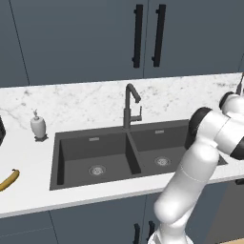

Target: Put the colander in the sink, put the banana, pear in the colander, and turn on the sink faucet and pour water over the colander.

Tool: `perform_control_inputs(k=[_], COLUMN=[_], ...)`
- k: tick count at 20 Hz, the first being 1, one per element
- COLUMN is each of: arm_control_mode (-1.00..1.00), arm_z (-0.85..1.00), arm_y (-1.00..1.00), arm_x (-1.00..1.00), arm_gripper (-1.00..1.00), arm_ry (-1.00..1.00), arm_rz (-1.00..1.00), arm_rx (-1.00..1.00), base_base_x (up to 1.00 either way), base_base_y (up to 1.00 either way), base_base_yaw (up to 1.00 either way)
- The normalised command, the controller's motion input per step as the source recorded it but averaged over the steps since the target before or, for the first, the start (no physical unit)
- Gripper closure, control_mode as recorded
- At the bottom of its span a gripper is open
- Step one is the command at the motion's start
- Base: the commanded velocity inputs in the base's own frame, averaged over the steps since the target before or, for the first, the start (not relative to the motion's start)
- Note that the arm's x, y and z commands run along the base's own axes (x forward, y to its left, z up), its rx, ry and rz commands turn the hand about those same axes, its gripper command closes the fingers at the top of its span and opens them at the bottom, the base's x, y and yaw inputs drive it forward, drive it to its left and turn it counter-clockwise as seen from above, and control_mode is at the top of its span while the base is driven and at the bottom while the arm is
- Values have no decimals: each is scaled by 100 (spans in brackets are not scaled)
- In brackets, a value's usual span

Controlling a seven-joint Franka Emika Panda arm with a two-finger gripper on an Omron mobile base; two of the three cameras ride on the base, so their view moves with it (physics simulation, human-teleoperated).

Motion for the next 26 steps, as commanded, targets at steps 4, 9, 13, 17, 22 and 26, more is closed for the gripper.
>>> perform_control_inputs(k=[4,9,13,17,22,26], arm_control_mode=[-100,-100,-100,-100,-100,-100], arm_z=[-7,-10,-25,-34,-20,-14], arm_y=[0,-1,-3,-7,-23,-23], arm_x=[18,24,19,10,2,3], arm_gripper=[-100,-100,-100,-100,-100,-100], arm_ry=[0,1,4,4,0,0], arm_rz=[0,0,0,0,2,3], arm_rx=[0,0,0,0,0,0], base_base_x=[0,0,0,0,0,0], base_base_y=[0,0,0,0,0,0], base_base_yaw=[0,0,0,0,0,0])
